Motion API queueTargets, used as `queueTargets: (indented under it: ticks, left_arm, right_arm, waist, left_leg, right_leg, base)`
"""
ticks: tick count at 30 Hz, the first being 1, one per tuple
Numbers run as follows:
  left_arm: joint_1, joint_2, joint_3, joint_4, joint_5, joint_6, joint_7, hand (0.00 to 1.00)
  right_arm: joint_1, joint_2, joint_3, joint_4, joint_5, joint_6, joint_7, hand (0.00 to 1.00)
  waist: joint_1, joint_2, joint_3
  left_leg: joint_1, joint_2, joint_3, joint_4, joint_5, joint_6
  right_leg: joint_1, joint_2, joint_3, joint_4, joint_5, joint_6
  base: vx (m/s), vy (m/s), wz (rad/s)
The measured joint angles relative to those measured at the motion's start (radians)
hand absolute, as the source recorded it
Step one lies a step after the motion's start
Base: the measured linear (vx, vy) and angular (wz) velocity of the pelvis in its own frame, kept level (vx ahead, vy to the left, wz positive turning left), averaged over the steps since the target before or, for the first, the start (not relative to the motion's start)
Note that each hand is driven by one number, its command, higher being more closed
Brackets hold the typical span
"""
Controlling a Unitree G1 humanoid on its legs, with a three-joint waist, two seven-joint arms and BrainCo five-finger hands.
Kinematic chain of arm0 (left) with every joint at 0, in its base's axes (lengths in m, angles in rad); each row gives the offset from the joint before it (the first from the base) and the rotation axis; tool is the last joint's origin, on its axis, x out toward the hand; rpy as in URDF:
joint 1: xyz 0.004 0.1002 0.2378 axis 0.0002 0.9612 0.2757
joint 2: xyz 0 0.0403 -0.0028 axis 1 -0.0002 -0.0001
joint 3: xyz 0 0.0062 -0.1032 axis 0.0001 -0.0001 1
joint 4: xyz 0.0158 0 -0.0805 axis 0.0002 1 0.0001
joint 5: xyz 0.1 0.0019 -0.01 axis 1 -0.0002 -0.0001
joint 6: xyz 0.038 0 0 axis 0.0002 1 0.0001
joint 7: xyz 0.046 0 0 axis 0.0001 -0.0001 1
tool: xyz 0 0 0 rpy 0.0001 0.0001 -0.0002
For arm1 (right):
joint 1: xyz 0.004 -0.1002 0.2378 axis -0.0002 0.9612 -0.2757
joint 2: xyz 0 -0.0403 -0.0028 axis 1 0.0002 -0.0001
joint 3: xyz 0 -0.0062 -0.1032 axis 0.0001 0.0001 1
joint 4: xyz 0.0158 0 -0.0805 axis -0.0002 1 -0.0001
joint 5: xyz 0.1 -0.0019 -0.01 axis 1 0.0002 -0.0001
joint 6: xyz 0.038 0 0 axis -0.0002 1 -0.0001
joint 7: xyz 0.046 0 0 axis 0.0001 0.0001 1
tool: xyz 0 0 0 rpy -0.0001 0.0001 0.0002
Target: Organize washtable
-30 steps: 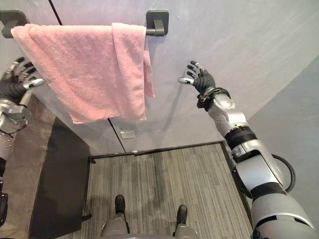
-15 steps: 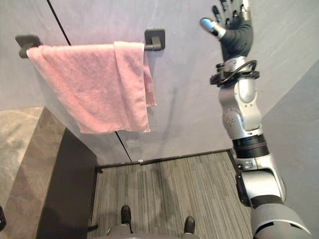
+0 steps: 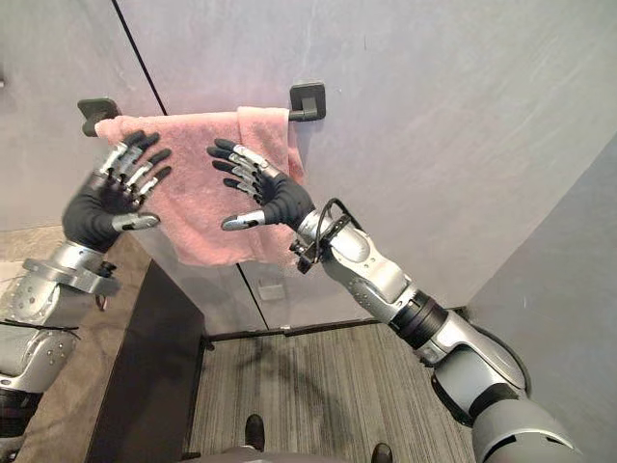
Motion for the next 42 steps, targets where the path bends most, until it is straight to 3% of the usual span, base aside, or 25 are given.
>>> queueTargets:
  ticks: [8,14,20,24,34,35,40,42]
  left_arm:
    - [0.029,0.0,-0.011,0.003,-0.064,0.014,-0.044,0.0]
    - [0.022,0.0,-0.014,0.092,-0.064,0.013,-0.039,0.0]
    - [-0.039,0.0,-0.057,0.21,-0.062,0.014,-0.017,0.0]
    - [-0.113,0.0,-0.082,0.282,-0.058,0.015,0.008,0.0]
    - [-0.261,-0.006,-0.09,0.382,-0.008,0.015,0.053,0.0]
    - [-0.336,-0.019,-0.089,0.472,0.019,0.015,0.08,0.0]
    - [-0.341,-0.022,-0.087,0.499,0.019,0.014,0.082,0.0]
    - [-0.29,-0.045,-0.038,0.515,0.034,0.013,0.08,0.0]
  right_arm:
    - [-0.063,0.088,0.009,0.139,-0.003,-0.002,0.014,0.0]
    - [-0.113,0.112,-0.003,0.252,-0.024,-0.002,-0.002,0.0]
    - [-0.155,0.103,-0.047,0.293,-0.025,-0.002,-0.033,0.0]
    - [-0.159,0.109,-0.047,0.329,-0.025,-0.001,-0.036,0.0]
    - [-0.192,0.096,-0.092,0.366,-0.021,0.0,-0.053,0.0]
    - [-0.195,0.08,-0.112,0.365,-0.01,0.001,-0.05,0.0]
    - [-0.194,0.068,-0.114,0.366,-0.01,0.001,-0.05,0.0]
    - [-0.171,0.057,-0.135,0.364,-0.008,0.006,-0.037,0.0]
  waist:
    - [0.046,-0.016,0.007]
    - [0.049,-0.026,0.02]
    - [0.048,-0.05,0.075]
    - [0.053,-0.052,0.099]
    - [0.035,-0.049,0.134]
    - [0.016,-0.049,0.176]
    - [0.013,-0.051,0.176]
    - [0.005,-0.053,0.177]
  left_leg:
    - [-0.055,0.0,-0.009,0.0,0.002,0.001]
    - [-0.093,-0.003,-0.032,0.0,0.013,0.012]
    - [-0.124,-0.003,-0.041,0.001,0.013,0.012]
    - [-0.132,-0.002,-0.03,0.001,0.013,0.012]
    - [-0.135,0.003,0.016,0.007,0.014,0.013]
    - [-0.111,0.015,0.054,0.0,0.013,0.012]
    - [-0.115,0.019,0.055,0.001,0.013,0.013]
    - [-0.102,0.018,0.062,0.001,0.014,0.013]
  right_leg:
    - [-0.04,0.0,-0.016,0.0,0.003,-0.004]
    - [-0.064,0.001,-0.031,0.001,0.005,0.002]
    - [-0.087,0.003,-0.041,0.001,0.006,0.003]
    - [-0.103,0.003,-0.029,0.001,0.007,0.003]
    - [-0.14,0.003,0.018,0.001,0.02,0.002]
    - [-0.147,0.011,0.059,0.0,0.037,-0.005]
    - [-0.154,0.016,0.06,0.001,0.041,-0.006]
    - [-0.144,0.015,0.061,0.001,0.041,-0.005]
  base:
    - [0.02,-0.017,0.04]
    - [0.05,-0.022,0.07]
    - [0.01,-0.01,0.05]
    - [0.01,-0.006,-0.06]
    - [0.0,-0.02,-0.18]
    - [-0.13,-0.07,-0.45]
    - [-0.04,-0.036,-0.1]
    - [0.03,-0.027,-0.06]
